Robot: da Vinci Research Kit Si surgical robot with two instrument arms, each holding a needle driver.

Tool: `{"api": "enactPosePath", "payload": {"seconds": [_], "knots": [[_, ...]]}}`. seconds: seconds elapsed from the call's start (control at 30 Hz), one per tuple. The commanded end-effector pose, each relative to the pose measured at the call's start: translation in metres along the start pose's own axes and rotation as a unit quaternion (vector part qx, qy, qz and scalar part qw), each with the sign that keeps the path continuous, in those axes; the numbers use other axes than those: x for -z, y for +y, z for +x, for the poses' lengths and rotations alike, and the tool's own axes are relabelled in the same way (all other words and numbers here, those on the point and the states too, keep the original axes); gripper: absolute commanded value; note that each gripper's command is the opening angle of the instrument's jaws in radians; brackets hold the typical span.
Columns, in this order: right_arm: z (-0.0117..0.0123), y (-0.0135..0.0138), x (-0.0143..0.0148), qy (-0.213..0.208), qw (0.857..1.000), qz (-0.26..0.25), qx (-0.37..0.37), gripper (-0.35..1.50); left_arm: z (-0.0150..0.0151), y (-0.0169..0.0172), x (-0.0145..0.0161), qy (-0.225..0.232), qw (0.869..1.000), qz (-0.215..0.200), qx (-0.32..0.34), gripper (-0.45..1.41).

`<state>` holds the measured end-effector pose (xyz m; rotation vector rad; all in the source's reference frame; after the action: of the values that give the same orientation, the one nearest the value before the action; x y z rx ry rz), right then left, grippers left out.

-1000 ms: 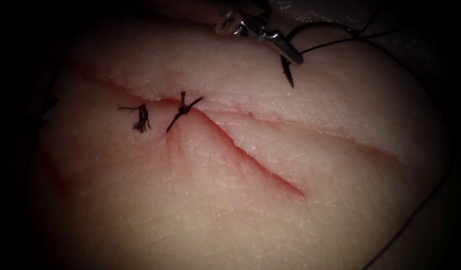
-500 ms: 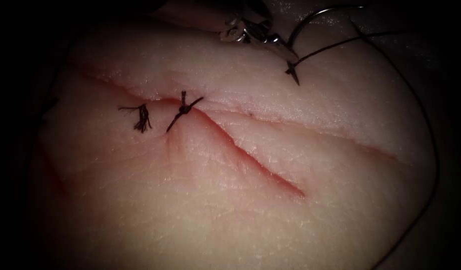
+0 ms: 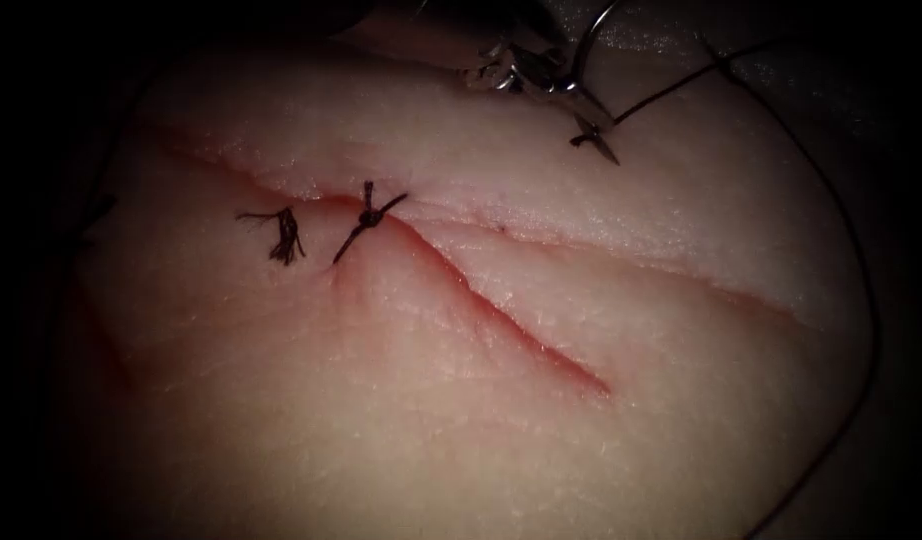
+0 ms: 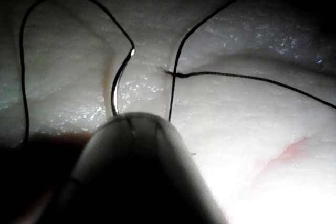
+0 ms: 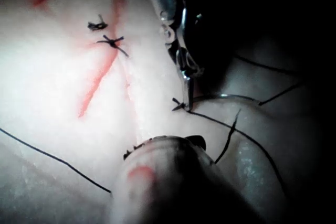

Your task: Wound Closure

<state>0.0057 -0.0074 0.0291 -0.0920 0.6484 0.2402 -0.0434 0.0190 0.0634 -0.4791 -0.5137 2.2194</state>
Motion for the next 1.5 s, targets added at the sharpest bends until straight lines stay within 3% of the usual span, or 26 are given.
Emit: {"api": "enactPosePath", "payload": {"seconds": [0.03, 0.2, 0.3, 0.43, 0.47, 0.7, 0.87, 0.9, 1.03, 1.17, 1.3, 1.33, 1.5], "knots": [[0.0005, -0.0003, -0.0010, 0.001, 1.000, 0.000, 0.004, 0.69, 0.0006, 0.0000, -0.0006, 0.002, 1.000, -0.001, 0.000, 0.58], [0.0008, -0.0005, -0.0013, 0.002, 1.000, -0.001, 0.006, 0.69, 0.0015, -0.0002, -0.0009, 0.001, 1.000, -0.001, 0.002, 0.55], [0.0009, -0.0006, -0.0013, 0.001, 1.000, -0.002, 0.006, 0.69, 0.0013, -0.0004, -0.0013, 0.002, 1.000, 0.001, 0.001, 0.28], [0.0011, -0.0007, -0.0015, 0.003, 1.000, 0.000, 0.008, 0.71, 0.0007, -0.0007, -0.0015, 0.000, 1.000, -0.006, -0.004, -0.40], [0.0011, -0.0008, -0.0015, 0.003, 1.000, -0.001, 0.008, 0.71, 0.0006, -0.0008, -0.0013, 0.000, 1.000, -0.008, -0.005, -0.45], [0.0033, -0.0003, -0.0007, 0.043, 0.999, -0.018, -0.005, 0.76, 0.0000, -0.0015, 0.0007, 0.000, 1.000, -0.007, -0.011, -0.45], [0.0075, -0.0002, 0.0006, 0.100, 0.994, -0.023, -0.040, 0.79, 0.0011, -0.0014, 0.0047, 0.038, 0.999, -0.001, -0.005, -0.45], [0.0092, -0.0003, 0.0006, 0.117, 0.991, -0.023, -0.055, 0.84, 0.0017, -0.0012, 0.0064, 0.057, 0.998, -0.003, 0.001, -0.45], [0.0120, -0.0012, -0.0006, 0.160, 0.981, 0.004, -0.114, 0.84, 0.0023, -0.0005, 0.0091, 0.084, 0.996, -0.013, 0.007, -0.45], [0.0134, -0.0026, -0.0028, 0.199, 0.964, 0.035, -0.172, 0.67, 0.0022, 0.0005, 0.0111, 0.106, 0.994, -0.030, 0.016, -0.45], [0.0136, -0.0035, -0.0060, 0.230, 0.944, 0.074, -0.227, -0.25, 0.0010, 0.0022, 0.0124, 0.125, 0.990, -0.063, 0.020, -0.45], [0.0135, -0.0034, -0.0066, 0.233, 0.941, 0.083, -0.233, -0.35, 0.0007, 0.0024, 0.0126, 0.129, 0.989, -0.069, 0.020, -0.45], [0.0130, -0.0013, -0.0103, 0.238, 0.939, 0.092, -0.231, -0.35, -0.0006, 0.0033, 0.0132, 0.141, 0.985, -0.098, 0.028, -0.45]]}}
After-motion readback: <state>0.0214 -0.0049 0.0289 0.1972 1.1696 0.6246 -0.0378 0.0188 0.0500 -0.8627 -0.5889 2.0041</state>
